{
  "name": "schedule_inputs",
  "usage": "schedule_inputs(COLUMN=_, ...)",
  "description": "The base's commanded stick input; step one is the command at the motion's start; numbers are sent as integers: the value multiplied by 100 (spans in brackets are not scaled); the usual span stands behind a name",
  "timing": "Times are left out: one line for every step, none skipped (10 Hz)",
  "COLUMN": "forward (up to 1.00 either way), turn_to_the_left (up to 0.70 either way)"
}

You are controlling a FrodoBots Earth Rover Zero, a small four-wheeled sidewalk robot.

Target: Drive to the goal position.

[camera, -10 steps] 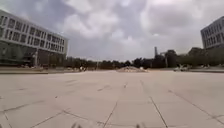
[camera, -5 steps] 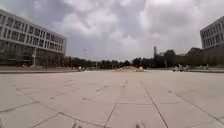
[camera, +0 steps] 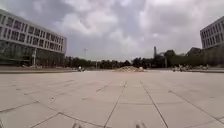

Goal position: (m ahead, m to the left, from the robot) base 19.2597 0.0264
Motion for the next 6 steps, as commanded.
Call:
schedule_inputs(forward=70, turn_to_the_left=0)
schedule_inputs(forward=70, turn_to_the_left=0)
schedule_inputs(forward=70, turn_to_the_left=0)
schedule_inputs(forward=70, turn_to_the_left=0)
schedule_inputs(forward=70, turn_to_the_left=0)
schedule_inputs(forward=70, turn_to_the_left=0)
